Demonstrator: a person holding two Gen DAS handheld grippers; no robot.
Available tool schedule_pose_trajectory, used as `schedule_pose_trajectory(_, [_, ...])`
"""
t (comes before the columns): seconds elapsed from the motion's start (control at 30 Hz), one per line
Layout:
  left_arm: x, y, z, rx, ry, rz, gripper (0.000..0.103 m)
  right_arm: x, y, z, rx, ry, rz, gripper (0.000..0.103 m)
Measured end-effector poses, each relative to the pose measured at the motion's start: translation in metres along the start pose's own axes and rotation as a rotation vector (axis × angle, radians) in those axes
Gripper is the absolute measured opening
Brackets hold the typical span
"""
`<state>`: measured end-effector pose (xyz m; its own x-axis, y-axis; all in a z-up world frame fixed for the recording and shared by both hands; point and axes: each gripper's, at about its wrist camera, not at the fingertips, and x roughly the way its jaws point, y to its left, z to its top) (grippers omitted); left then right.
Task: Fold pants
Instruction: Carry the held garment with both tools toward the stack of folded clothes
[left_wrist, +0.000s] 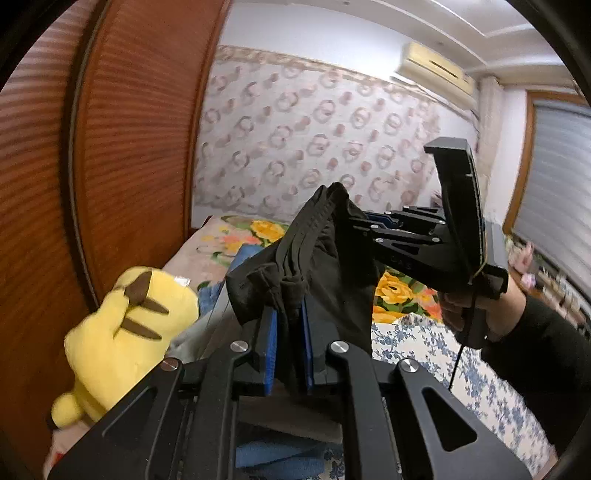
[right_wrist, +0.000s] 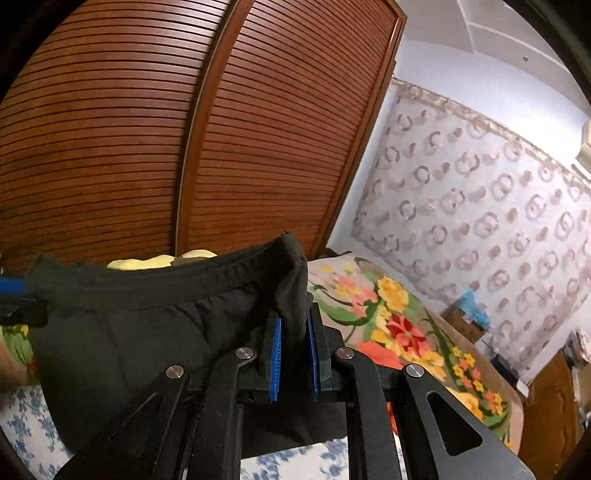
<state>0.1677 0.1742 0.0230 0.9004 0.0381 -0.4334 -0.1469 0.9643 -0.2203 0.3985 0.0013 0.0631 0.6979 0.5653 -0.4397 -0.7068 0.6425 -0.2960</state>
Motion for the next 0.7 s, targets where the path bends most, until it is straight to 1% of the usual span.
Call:
schedule_pose_trajectory(0.13, [0.002,0.005,-0.005,-0.037,-0.005,0.029,0.013,0.008,0.001,0.002,-0.01,0.0,0.019,0.012])
schedule_pose_trajectory(0.3, [0.009,0.012,-0.01,-0.048,0.004,0.062,0.013,0.015,0.003,0.003,-0.027,0.007,0.044,0.012])
schedule_pose_trajectory(0.4, [0.012,0.015,-0.014,-0.055,0.013,0.079,0.013,0.023,0.001,0.003,-0.017,0.03,0.06,0.012])
schedule_pose_trajectory(0.53, [0.013,0.018,-0.018,-0.055,0.016,0.091,0.013,0.03,-0.002,0.006,-0.025,0.037,0.079,0.012])
schedule_pose_trajectory(0.7, [0.014,0.02,-0.024,-0.065,0.021,0.112,0.013,0.034,-0.008,0.011,0.013,0.036,0.12,0.013])
